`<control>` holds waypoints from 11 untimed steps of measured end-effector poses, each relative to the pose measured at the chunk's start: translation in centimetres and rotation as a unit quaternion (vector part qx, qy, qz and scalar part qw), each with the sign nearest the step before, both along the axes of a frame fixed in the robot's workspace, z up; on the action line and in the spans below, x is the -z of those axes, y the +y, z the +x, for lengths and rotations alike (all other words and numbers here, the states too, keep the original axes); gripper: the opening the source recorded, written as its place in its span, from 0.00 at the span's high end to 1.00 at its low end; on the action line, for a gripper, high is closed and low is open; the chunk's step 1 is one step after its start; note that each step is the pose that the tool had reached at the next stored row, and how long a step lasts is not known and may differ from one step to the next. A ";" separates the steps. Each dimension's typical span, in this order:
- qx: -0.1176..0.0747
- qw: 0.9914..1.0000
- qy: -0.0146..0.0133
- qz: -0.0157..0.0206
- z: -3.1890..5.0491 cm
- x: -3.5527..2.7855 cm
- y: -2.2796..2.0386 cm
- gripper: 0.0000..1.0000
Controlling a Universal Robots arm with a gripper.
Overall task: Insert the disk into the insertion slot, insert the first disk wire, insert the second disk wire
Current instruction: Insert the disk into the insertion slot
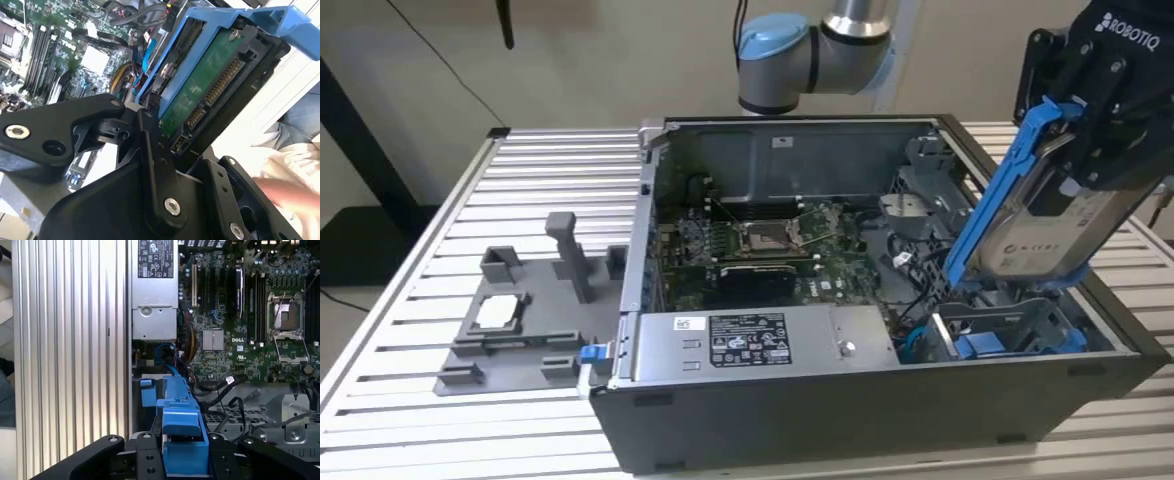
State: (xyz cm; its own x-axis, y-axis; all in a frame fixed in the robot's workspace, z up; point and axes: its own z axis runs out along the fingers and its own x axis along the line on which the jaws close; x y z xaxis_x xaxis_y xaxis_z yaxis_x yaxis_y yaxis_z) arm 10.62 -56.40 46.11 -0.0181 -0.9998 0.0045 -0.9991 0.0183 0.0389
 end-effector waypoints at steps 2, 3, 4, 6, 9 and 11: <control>0.000 1.000 0.000 0.000 0.00 0.26 0.00 0.67; 0.000 1.000 0.000 0.000 0.00 0.40 0.00 0.67; 0.000 1.000 0.000 0.000 0.00 0.55 0.00 0.67; 0.000 1.000 0.000 0.000 0.00 0.81 0.00 0.67; 0.000 1.000 0.000 0.000 0.00 1.17 0.00 0.67; 0.000 1.000 0.000 0.000 0.00 1.39 -0.01 0.67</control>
